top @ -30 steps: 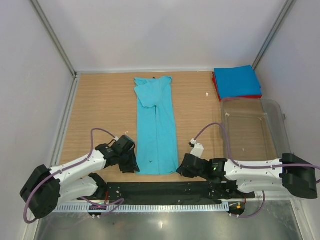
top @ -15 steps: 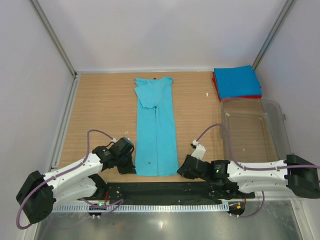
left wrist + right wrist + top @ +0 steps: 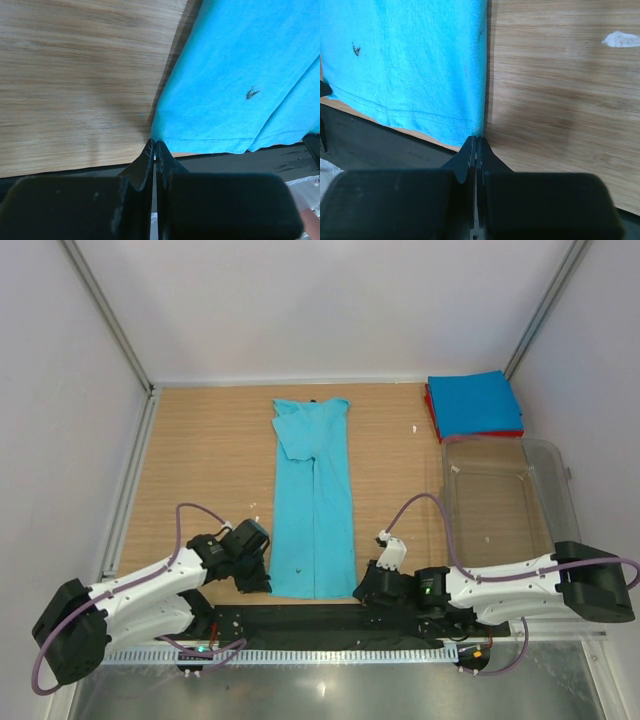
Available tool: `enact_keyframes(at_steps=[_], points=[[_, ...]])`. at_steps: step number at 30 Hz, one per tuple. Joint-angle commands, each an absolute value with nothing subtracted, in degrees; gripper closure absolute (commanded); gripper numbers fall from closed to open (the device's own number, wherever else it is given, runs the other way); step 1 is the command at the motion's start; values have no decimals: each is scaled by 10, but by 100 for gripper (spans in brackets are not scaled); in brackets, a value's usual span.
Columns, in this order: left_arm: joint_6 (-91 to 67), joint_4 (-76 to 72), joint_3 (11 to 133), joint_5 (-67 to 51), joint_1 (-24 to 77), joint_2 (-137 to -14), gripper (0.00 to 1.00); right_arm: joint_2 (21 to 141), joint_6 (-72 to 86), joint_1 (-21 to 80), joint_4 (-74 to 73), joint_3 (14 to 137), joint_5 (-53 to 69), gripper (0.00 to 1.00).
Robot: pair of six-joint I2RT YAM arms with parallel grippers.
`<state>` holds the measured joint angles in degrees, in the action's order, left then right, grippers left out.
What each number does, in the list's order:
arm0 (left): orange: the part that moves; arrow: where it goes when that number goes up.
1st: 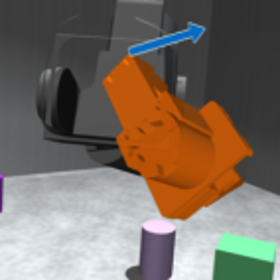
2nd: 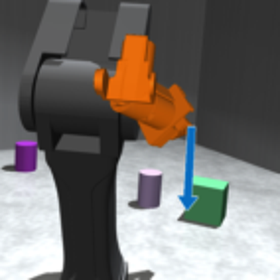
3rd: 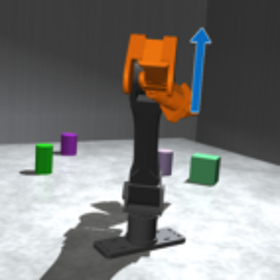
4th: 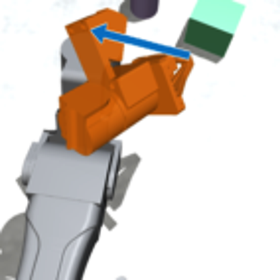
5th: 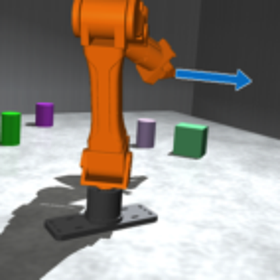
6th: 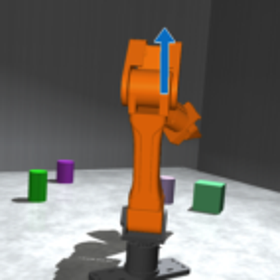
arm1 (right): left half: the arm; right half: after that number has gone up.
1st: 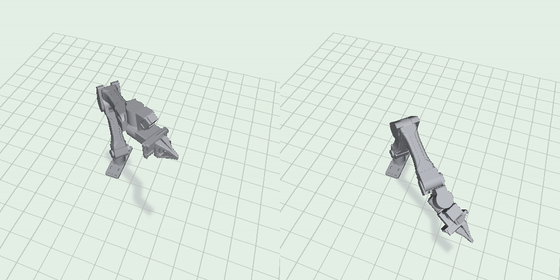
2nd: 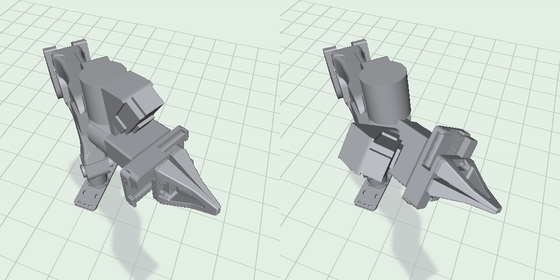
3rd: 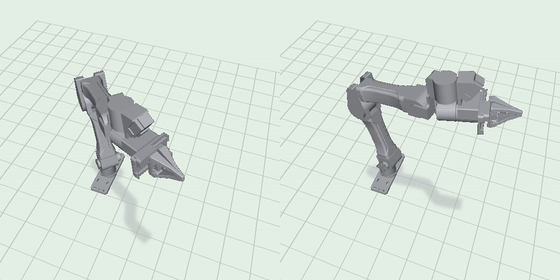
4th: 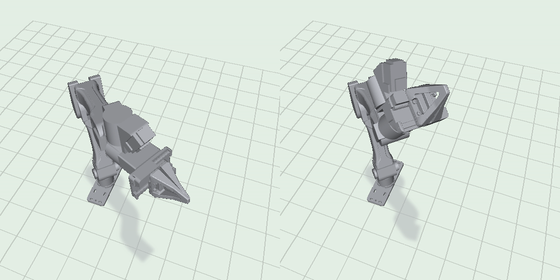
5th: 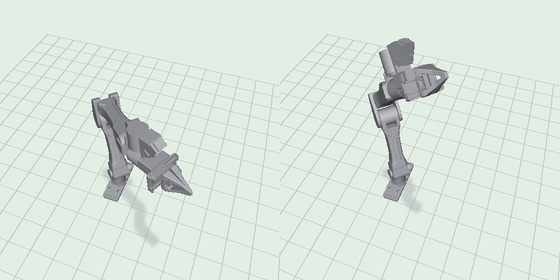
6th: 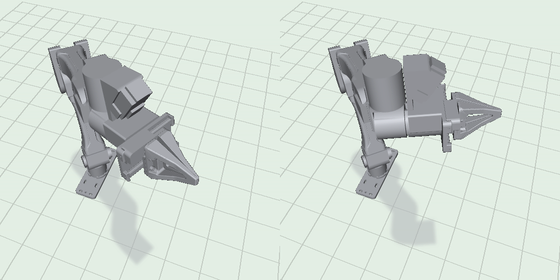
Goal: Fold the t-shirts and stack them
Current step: Fold the tshirt
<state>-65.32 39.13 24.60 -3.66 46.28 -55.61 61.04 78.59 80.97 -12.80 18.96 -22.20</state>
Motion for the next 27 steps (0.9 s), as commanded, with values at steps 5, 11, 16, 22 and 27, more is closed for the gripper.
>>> enact_keyframes(at_steps=[5,11,16,22,27], points=[[-681,384,245,-37,467,-534,100,616,803,825,-172,229,-272,99],[-691,374,261,-28,467,-536,100,603,797,825,-192,243,-279,99],[-686,380,294,-4,453,-549,100,606,751,817,-222,289,-319,99],[-653,324,327,-53,390,-605,100,643,638,712,-209,334,-276,99],[-599,323,406,-40,339,-702,100,678,546,605,-151,353,-199,99]])
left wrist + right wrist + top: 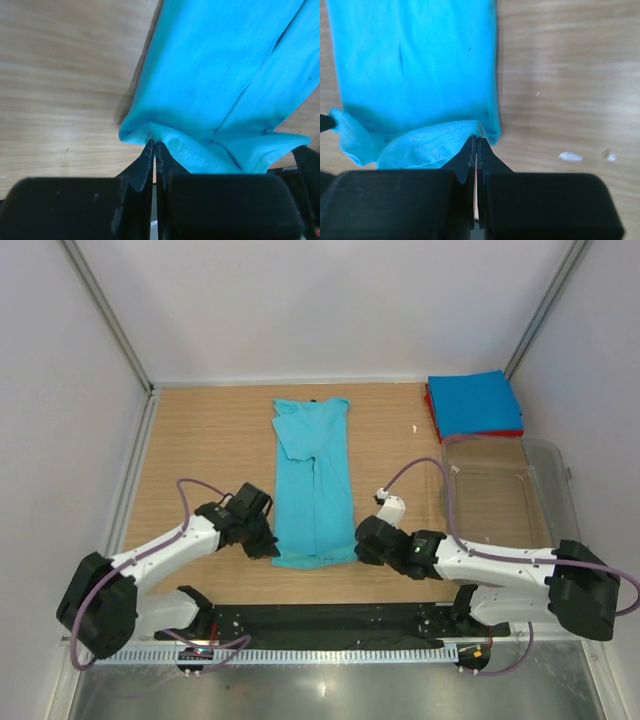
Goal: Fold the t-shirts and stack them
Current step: Fold the tshirt
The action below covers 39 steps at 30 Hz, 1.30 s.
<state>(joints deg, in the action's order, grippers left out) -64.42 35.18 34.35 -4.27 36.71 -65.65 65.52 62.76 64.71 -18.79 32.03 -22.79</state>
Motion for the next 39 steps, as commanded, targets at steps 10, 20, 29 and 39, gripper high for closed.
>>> enact_keyframes(at_steps=[10,20,29,39], points=[[-518,298,613,-91,210,-928,100,820,364,442,-113,500,-115,99],[-490,352,812,-99,160,-1060,100,980,280,370,-183,702,-95,99],[-488,374,909,-104,128,-1133,100,1063,237,324,-192,799,-55,99],[-484,379,982,-119,114,-1211,100,1112,205,295,-197,870,-51,99]])
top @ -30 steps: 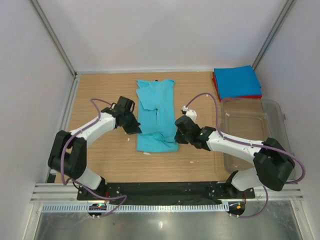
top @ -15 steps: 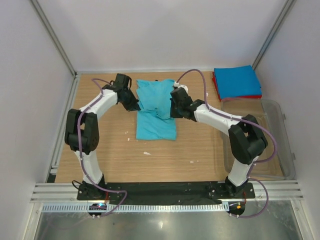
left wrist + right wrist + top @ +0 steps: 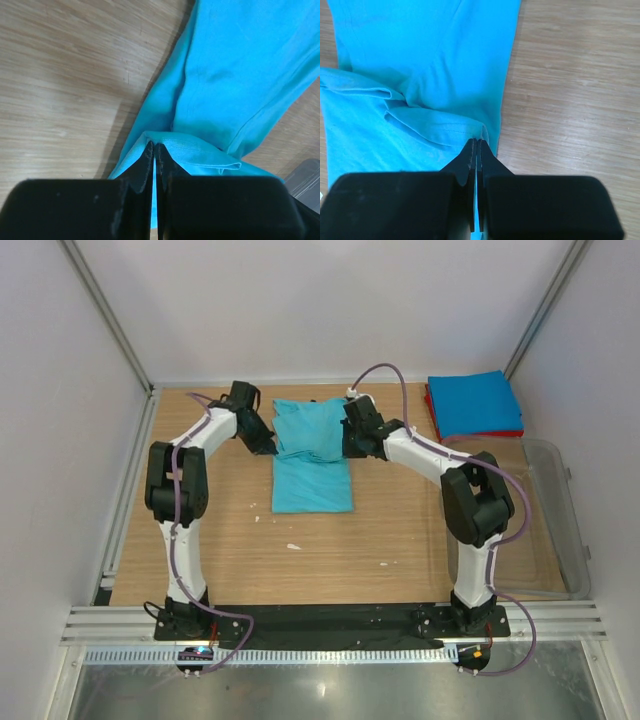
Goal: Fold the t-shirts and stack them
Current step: Fold the tshirt
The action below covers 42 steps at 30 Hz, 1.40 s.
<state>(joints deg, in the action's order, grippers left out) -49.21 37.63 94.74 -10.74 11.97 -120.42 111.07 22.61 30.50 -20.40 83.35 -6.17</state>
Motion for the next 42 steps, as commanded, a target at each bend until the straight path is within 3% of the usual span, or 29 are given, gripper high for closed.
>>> enact_keyframes(at_steps=[1,10,11,12,13,16,20,28,42], points=[[-484,381,986,-118,114,-1216,100,1115,205,293,-198,874,-47,99],[-483,379,1012,-120,111,-1251,100,1185,198,277,-211,937,-38,99],[-480,379,1015,-124,111,-1252,97,1190,198,273,-220,952,-42,98],[-476,379,1019,-127,110,-1248,92,1201,198,272,-227,961,-43,94],[-463,379,1026,-129,110,-1245,79,1207,196,270,-235,974,-45,90],[-434,381,1033,-110,110,-1207,66,1208,199,265,-281,1023,-58,74],[-412,359,969,-98,119,-1144,66,1159,225,265,-302,995,-43,72],[-423,319,875,-104,158,-1122,76,1140,258,277,-263,933,-7,84],[-387,375,1046,-27,154,-1266,79,1225,246,266,-216,949,-19,85]])
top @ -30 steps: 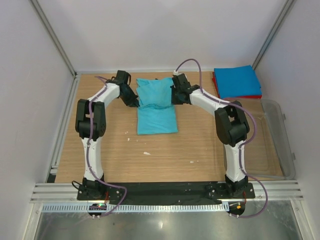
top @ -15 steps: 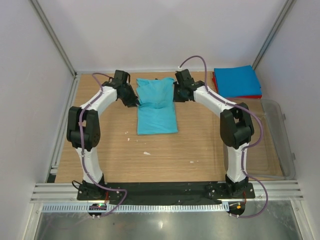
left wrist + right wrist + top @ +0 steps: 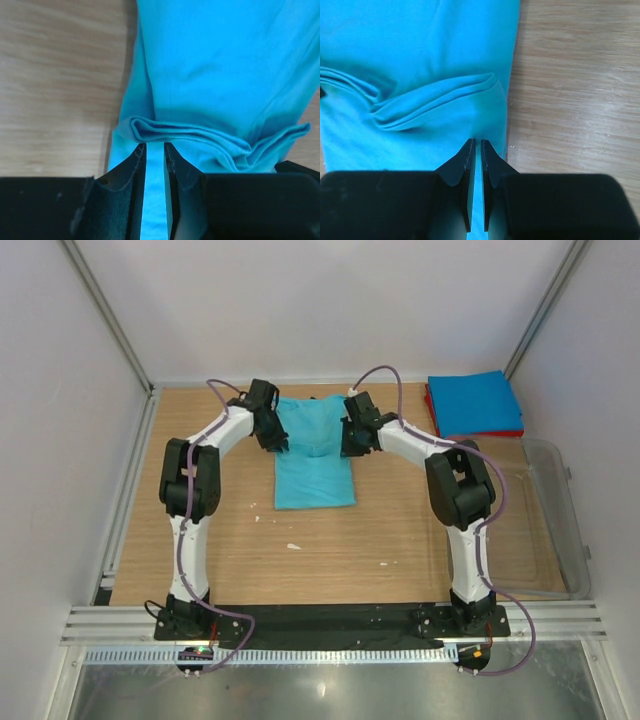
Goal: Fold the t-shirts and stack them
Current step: Fold the tshirt
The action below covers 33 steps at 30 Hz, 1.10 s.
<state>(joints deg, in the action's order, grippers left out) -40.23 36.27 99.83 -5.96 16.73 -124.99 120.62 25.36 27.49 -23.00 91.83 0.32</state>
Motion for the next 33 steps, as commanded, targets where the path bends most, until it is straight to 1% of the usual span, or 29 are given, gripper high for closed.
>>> enact_keyframes(at_steps=[1,3,6,9,14,15,17,19,25,28,33], points=[[-391,369,1049,-32,149,-1280,79,1232,246,263,-217,954,-19,85],[-390,344,1062,-59,148,-1295,79,1241,240,256,-209,955,-17,84],[-381,345,1084,-82,148,-1309,78,1241,224,250,-207,958,-7,81],[-361,337,1077,-110,148,-1291,75,1223,211,242,-207,955,33,77],[-327,337,1028,-76,145,-1234,68,1206,184,226,-196,951,113,70],[-323,336,1028,-69,145,-1228,68,1206,180,225,-200,959,120,70],[-309,336,1012,-67,144,-1217,62,1217,164,221,-213,976,134,69],[-303,337,999,-67,144,-1209,59,1229,150,220,-221,989,155,67],[-298,332,989,-63,139,-1220,57,1254,104,220,-239,1014,171,67],[-310,335,993,-90,129,-1242,57,1273,94,220,-246,1029,170,67],[-306,335,1008,-98,128,-1266,60,1301,86,218,-255,1050,162,67]])
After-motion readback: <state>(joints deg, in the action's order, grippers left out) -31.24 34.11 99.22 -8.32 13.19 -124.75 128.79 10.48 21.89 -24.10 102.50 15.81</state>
